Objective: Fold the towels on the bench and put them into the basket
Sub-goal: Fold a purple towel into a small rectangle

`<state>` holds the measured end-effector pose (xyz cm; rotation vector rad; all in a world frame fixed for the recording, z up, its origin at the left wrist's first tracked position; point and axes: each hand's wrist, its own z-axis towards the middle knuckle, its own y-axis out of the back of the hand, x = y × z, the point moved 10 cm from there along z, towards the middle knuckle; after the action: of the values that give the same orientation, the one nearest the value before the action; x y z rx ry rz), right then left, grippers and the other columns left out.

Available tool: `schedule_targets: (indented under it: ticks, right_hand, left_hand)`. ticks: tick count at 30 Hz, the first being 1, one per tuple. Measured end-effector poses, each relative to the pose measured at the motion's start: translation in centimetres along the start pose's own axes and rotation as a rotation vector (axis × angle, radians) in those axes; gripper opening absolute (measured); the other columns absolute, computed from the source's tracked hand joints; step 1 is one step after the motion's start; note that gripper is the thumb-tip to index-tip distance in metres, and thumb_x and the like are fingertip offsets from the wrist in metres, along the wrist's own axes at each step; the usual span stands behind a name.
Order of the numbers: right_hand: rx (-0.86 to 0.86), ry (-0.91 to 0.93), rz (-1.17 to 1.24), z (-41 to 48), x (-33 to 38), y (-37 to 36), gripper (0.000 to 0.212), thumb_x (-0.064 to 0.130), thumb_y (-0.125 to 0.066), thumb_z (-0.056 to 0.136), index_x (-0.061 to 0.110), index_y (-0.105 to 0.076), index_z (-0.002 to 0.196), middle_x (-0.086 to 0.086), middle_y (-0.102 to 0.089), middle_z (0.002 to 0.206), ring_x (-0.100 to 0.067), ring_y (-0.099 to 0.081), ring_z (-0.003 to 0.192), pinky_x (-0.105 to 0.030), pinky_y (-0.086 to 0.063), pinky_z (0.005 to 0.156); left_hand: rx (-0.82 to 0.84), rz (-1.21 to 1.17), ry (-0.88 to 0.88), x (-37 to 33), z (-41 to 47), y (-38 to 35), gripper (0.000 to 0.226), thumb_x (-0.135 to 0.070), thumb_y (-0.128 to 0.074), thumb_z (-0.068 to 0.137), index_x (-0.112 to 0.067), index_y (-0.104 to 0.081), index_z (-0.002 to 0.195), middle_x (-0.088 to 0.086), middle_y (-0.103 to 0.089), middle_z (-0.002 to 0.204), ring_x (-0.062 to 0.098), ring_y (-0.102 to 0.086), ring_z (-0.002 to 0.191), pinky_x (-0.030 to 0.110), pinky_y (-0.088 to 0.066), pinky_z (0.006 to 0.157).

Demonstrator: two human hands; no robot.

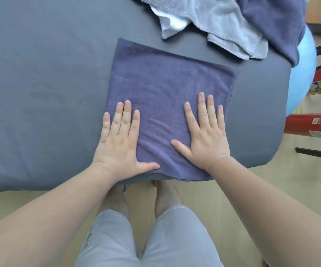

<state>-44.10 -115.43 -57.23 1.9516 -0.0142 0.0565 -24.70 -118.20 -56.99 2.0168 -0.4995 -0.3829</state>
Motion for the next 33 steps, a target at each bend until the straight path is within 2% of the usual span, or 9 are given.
schedule_targets:
  ticks: [8, 13, 16, 18, 21, 23, 25, 29, 33]
  right_hand:
    - [-0.057, -0.033, 0.064, 0.7, -0.1, 2.1, 0.086, 0.077, -0.029, 0.091, 0.03, -0.013, 0.161, -0.012, 0.001, 0.169, -0.035, 0.003, 0.155, -0.058, -0.001, 0.123]
    - [-0.038, -0.127, 0.052, 7.0, -1.9, 3.5, 0.082, 0.077, -0.018, 0.093, 0.034, 0.0, 0.161, -0.007, 0.013, 0.168, -0.031, 0.015, 0.154, -0.06, 0.006, 0.122]
    - [-0.035, -0.036, 0.016, 8.8, -2.0, 4.1, 0.079, 0.077, -0.017, 0.093, 0.037, -0.002, 0.16, -0.005, 0.01, 0.169, -0.03, 0.01, 0.155, -0.057, 0.003, 0.123]
    - [-0.087, -0.014, 0.018, 9.8, -2.5, 5.5, 0.072, 0.071, -0.022, 0.096, 0.037, -0.014, 0.16, -0.006, -0.006, 0.169, -0.032, -0.006, 0.154, -0.053, -0.008, 0.122]
    - [-0.272, 0.003, 0.013, 11.2, -3.1, 8.8, 0.055, 0.046, -0.039, 0.1, 0.022, -0.042, 0.15, -0.009, -0.039, 0.153, -0.035, -0.036, 0.137, -0.048, -0.024, 0.109]
    - [-0.33, 0.009, -0.018, 12.2, -3.4, 10.1, 0.047, 0.024, -0.045, 0.096, 0.014, -0.05, 0.142, -0.01, -0.05, 0.141, -0.036, -0.044, 0.127, -0.047, -0.029, 0.101]
    - [-0.306, -0.012, -0.055, 13.3, -3.7, 10.5, 0.043, 0.011, -0.048, 0.089, 0.012, -0.056, 0.131, -0.01, -0.056, 0.129, -0.038, -0.047, 0.12, -0.047, -0.032, 0.096]
    - [-0.199, -0.042, -0.104, 15.1, -4.3, 11.2, 0.029, 0.01, -0.054, 0.086, 0.016, -0.062, 0.114, -0.01, -0.058, 0.113, -0.036, -0.046, 0.115, -0.045, -0.032, 0.095]
    - [-0.161, 0.045, -0.132, 15.7, -3.7, 12.0, 0.022, 0.008, -0.057, 0.083, 0.02, -0.065, 0.1, -0.007, -0.06, 0.102, -0.035, -0.047, 0.107, -0.044, -0.033, 0.092]
  left_hand:
    - [0.014, -0.003, -0.08, -0.4, -3.0, -1.6, 0.137, -0.099, -0.025, 0.063, -0.002, -0.002, 0.157, 0.025, 0.008, 0.164, 0.038, 0.009, 0.152, 0.057, -0.007, 0.122]
    - [-0.168, -0.121, -0.112, 0.5, -0.8, 2.9, 0.098, -0.078, -0.032, 0.084, -0.006, -0.038, 0.151, 0.019, -0.027, 0.16, 0.04, -0.024, 0.146, 0.057, -0.016, 0.119]
    - [-0.326, -0.139, -0.054, 2.4, 3.7, 7.4, 0.08, -0.062, -0.037, 0.093, -0.009, -0.032, 0.153, 0.015, -0.025, 0.162, 0.039, -0.023, 0.147, 0.056, -0.014, 0.119]
    - [-0.343, -0.097, -0.006, 3.8, 7.5, 9.6, 0.075, -0.053, -0.037, 0.097, -0.012, -0.022, 0.157, 0.013, -0.014, 0.165, 0.037, -0.016, 0.15, 0.055, -0.009, 0.121]
    - [-0.317, -0.005, 0.05, 5.7, 12.1, 11.8, 0.064, -0.041, -0.039, 0.1, -0.01, -0.027, 0.154, 0.015, -0.027, 0.159, 0.039, -0.028, 0.141, 0.054, -0.022, 0.115]
    - [-0.307, 0.06, 0.053, 6.2, 13.8, 12.7, 0.048, -0.034, -0.045, 0.099, -0.008, -0.046, 0.139, 0.017, -0.045, 0.14, 0.04, -0.041, 0.122, 0.051, -0.035, 0.1]
    - [-0.299, 0.102, 0.054, 6.3, 14.6, 13.1, 0.036, -0.032, -0.051, 0.097, -0.007, -0.055, 0.123, 0.018, -0.051, 0.124, 0.038, -0.045, 0.113, 0.048, -0.038, 0.091]
    - [-0.218, 0.076, 0.063, 6.5, 15.4, 13.1, 0.032, -0.033, -0.056, 0.094, -0.01, -0.061, 0.116, 0.017, -0.054, 0.117, 0.038, -0.047, 0.112, 0.046, -0.04, 0.091]
    - [-0.185, 0.075, 0.02, 6.4, 16.1, 13.6, 0.02, -0.026, -0.059, 0.088, -0.015, -0.063, 0.105, 0.017, -0.058, 0.111, 0.038, -0.05, 0.108, 0.045, -0.039, 0.091]
